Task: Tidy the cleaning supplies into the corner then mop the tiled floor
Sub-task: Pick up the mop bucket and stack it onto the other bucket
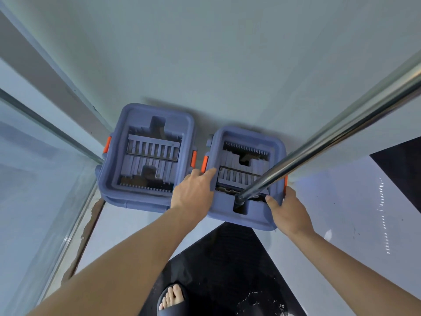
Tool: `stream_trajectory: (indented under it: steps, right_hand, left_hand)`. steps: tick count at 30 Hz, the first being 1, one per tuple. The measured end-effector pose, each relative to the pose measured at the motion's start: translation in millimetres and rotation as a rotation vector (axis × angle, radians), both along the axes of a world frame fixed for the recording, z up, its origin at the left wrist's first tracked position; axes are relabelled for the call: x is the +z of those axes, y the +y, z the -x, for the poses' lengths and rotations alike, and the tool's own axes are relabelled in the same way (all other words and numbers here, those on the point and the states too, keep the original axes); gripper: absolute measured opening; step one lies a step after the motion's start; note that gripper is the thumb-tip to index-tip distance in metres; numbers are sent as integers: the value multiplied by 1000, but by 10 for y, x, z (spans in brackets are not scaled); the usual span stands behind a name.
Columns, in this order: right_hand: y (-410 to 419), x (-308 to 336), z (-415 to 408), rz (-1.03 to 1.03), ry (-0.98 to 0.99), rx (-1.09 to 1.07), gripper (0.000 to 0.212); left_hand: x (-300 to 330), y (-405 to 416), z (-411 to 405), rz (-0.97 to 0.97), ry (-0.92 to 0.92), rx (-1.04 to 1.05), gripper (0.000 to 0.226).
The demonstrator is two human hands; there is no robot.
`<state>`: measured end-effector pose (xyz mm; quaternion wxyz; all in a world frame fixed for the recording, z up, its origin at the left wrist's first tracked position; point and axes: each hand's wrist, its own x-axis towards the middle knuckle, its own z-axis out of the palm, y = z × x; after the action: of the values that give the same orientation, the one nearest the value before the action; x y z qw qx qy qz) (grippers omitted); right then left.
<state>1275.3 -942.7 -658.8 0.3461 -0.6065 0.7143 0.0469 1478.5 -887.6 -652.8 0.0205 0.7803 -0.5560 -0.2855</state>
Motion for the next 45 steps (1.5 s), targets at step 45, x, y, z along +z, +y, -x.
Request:
stream_trajectory:
  steps: [45]
  right_hand:
    - [1295,3057,1412,297,-551,1472,58]
  left_hand:
    - [3314,3138,3138,167,-444,1233,57]
